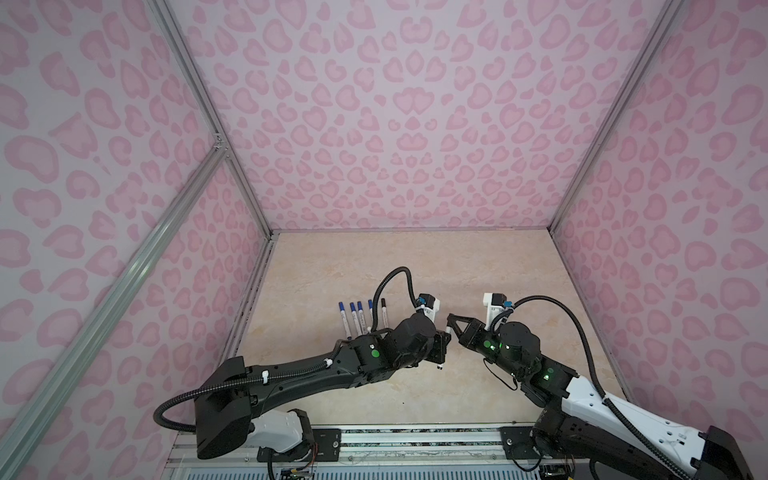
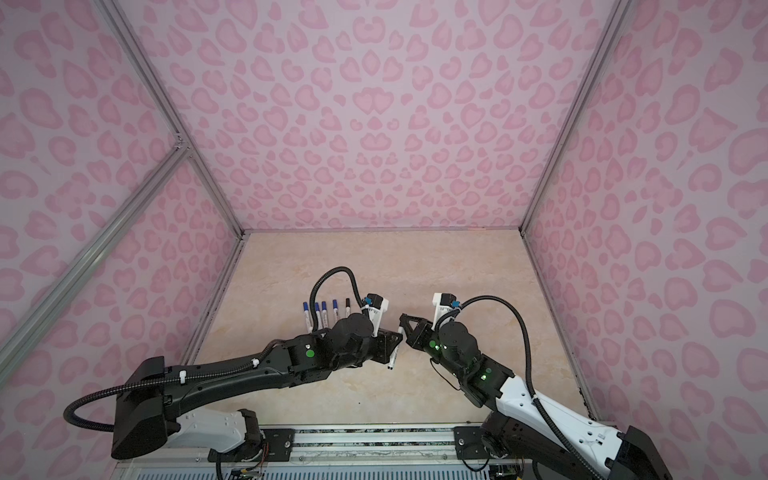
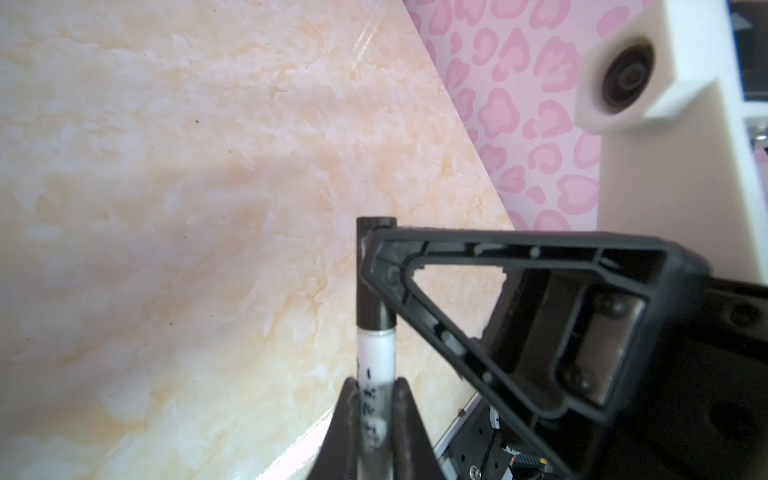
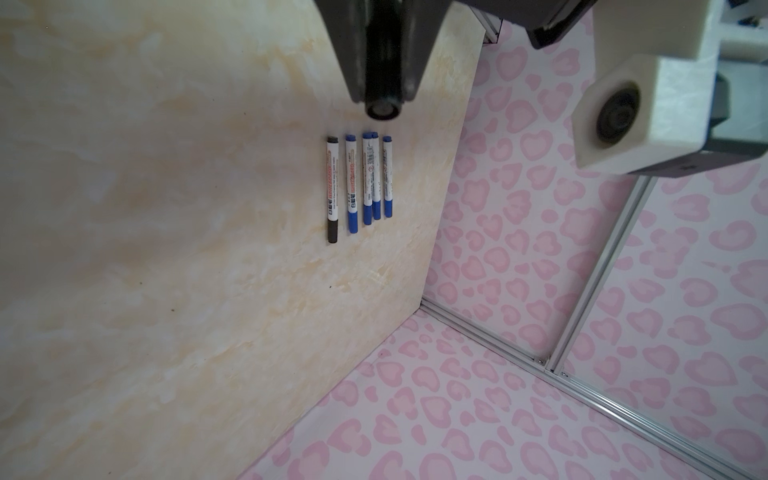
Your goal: Insert the pens into the pen caps
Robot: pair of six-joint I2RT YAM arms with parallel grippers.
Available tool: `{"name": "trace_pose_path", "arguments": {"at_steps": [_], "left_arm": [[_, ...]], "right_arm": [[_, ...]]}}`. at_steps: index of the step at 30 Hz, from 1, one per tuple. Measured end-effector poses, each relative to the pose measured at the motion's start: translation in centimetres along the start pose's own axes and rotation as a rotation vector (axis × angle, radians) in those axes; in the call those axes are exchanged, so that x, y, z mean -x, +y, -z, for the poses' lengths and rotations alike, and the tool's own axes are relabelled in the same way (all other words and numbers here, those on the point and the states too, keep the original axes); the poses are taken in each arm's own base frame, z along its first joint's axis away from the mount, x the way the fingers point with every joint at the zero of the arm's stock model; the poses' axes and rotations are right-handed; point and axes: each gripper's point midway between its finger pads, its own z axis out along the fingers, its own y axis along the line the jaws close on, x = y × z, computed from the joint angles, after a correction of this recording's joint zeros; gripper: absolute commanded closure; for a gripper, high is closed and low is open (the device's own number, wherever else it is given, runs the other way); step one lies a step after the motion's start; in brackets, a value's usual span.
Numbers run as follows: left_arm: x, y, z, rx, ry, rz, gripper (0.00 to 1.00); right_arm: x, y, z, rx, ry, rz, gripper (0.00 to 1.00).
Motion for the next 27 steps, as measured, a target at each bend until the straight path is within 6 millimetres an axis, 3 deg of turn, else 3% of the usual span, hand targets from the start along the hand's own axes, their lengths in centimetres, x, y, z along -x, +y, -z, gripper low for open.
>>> {"name": "trace_pose_path", "arguments": {"at_steps": [13, 27], "left_arm": [[0.4, 0.7, -0.3, -0.134, 0.066, 0.052, 0.97], [1.6, 0.3, 1.5, -0.259, 0.061, 0.075, 0.97]], "right_arm": [[0.1, -0.2, 0.0, 0.004, -0.021, -0.020, 1.00], [0.4, 2.2, 0.4, 0.123, -0.035, -0.031, 1.00]]}}
